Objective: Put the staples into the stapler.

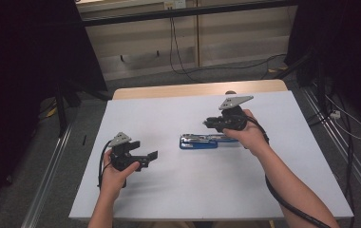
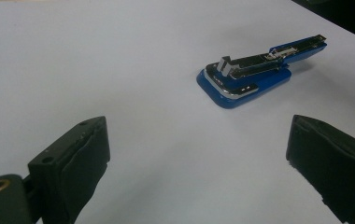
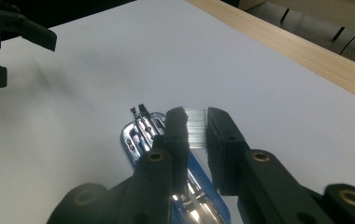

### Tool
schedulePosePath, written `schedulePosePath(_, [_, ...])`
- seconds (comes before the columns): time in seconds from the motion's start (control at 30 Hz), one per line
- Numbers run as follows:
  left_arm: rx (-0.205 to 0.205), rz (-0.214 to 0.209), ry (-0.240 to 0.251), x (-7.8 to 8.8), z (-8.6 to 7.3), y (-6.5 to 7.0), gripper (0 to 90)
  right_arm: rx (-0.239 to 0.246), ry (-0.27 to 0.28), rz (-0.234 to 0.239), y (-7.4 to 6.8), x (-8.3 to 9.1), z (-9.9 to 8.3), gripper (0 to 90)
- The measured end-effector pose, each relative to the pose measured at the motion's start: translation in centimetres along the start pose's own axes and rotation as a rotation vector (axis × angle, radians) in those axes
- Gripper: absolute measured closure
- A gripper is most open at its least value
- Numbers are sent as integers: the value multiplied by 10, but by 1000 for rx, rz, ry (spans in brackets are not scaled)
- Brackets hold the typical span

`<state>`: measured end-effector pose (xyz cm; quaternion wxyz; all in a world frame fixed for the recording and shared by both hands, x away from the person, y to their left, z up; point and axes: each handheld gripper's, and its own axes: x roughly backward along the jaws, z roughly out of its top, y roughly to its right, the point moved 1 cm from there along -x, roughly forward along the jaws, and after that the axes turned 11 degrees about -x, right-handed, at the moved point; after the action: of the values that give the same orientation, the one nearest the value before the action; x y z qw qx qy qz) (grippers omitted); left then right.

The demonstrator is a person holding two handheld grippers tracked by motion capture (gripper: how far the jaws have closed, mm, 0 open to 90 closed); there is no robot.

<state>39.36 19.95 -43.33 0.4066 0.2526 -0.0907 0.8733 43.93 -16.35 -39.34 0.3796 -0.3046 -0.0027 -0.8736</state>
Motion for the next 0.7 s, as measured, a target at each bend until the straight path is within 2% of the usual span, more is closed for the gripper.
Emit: schedulePosePath(0.7, [4,7,1,4,-2,-2,65,57,-30,47,-8,-14,5,799])
